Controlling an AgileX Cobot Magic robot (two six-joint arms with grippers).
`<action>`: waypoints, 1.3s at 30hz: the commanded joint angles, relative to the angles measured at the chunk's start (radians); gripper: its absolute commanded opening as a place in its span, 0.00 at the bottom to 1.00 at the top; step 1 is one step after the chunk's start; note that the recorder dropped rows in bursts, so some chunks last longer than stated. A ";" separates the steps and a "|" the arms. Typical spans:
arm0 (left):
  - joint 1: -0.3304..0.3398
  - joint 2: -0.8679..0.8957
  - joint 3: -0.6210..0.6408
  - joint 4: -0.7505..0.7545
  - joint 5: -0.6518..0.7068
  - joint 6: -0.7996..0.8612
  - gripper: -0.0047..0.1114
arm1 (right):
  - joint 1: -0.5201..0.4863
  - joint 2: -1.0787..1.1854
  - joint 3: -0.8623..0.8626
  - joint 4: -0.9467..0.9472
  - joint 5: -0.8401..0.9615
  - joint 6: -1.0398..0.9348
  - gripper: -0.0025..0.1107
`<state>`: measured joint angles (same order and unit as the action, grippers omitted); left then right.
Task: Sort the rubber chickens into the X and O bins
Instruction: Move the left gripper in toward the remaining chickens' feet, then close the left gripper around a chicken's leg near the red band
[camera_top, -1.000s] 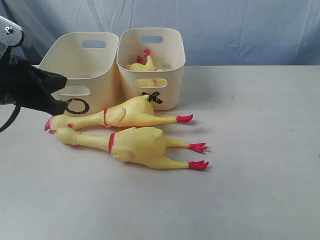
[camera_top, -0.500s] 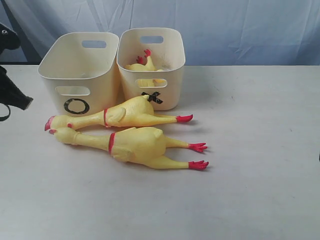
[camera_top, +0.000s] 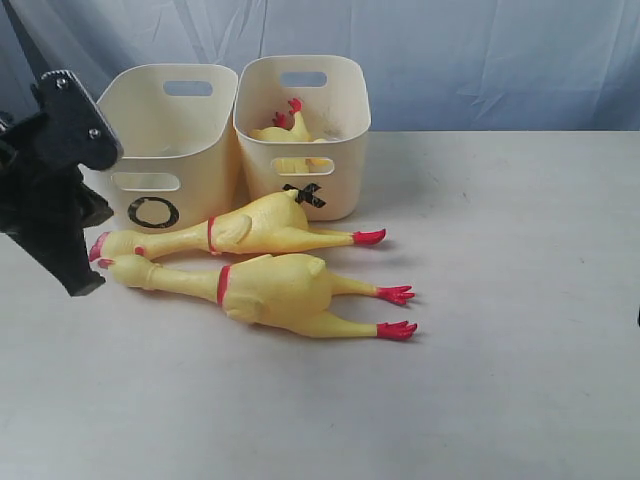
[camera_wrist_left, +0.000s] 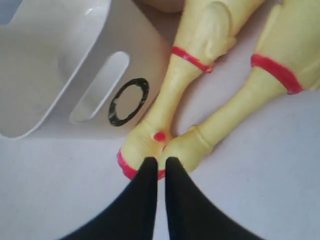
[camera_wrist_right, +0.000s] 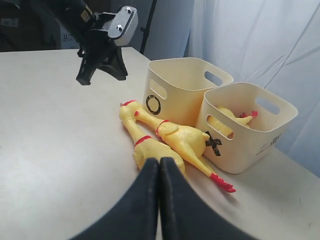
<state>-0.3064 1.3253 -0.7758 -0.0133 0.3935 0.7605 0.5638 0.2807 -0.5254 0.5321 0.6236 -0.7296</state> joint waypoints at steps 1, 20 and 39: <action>-0.036 0.095 -0.006 -0.177 -0.002 0.331 0.29 | -0.005 -0.004 0.005 -0.004 -0.001 0.006 0.02; -0.093 0.349 -0.006 0.051 -0.218 0.428 0.51 | -0.005 -0.004 0.005 -0.004 0.003 0.008 0.02; -0.093 0.458 -0.006 0.150 -0.335 0.428 0.50 | -0.005 -0.004 0.005 -0.004 0.003 0.017 0.02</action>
<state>-0.3922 1.7654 -0.7766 0.1204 0.0756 1.1899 0.5638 0.2807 -0.5254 0.5321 0.6273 -0.7159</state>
